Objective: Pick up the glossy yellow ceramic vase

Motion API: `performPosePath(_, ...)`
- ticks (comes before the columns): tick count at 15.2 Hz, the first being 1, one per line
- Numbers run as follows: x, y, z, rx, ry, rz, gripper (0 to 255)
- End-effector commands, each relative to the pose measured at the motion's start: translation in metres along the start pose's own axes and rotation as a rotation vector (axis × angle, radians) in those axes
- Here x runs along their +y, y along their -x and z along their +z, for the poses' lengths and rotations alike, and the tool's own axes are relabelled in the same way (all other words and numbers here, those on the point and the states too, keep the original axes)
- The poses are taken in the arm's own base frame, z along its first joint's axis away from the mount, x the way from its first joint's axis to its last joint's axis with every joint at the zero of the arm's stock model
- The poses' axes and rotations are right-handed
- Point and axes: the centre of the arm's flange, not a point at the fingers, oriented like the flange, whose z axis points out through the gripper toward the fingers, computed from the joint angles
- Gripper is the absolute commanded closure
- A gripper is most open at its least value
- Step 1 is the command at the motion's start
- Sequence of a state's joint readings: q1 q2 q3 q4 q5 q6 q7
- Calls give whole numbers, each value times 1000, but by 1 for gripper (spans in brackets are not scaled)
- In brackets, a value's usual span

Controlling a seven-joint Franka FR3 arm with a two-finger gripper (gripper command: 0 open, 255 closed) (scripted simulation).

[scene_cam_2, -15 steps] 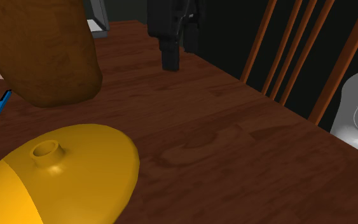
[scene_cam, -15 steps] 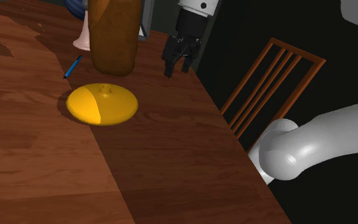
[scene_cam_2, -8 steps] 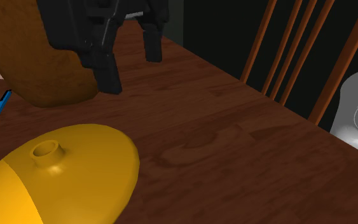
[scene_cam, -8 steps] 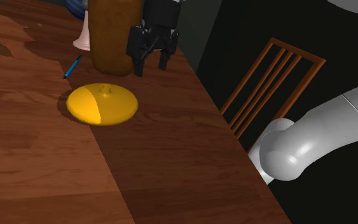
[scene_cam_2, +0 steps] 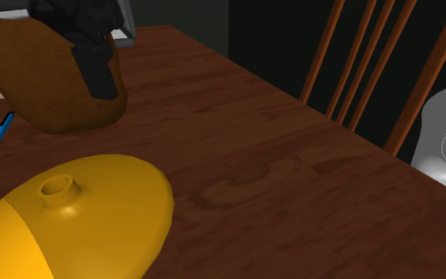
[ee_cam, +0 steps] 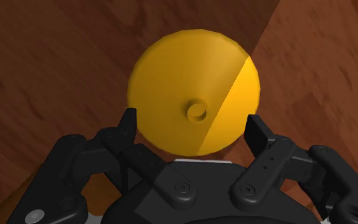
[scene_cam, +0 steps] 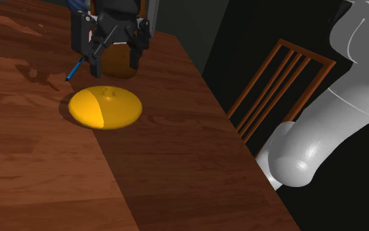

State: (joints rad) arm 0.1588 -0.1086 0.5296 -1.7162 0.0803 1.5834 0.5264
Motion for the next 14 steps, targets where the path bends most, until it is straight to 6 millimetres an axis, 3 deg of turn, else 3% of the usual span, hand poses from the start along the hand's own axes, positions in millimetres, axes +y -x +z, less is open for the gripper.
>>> performPosePath(1, -9, -2, 5, -1, 1, 0, 0)
performPosePath(7, -9, -3, 40, -1, 1, 0, 0)
performPosePath(9, -9, -3, 40, -1, 1, 0, 0)
performPosePath(10, -9, -3, 39, -1, 1, 0, 255)
performPosePath(14, -9, -3, 39, -1, 1, 0, 255)
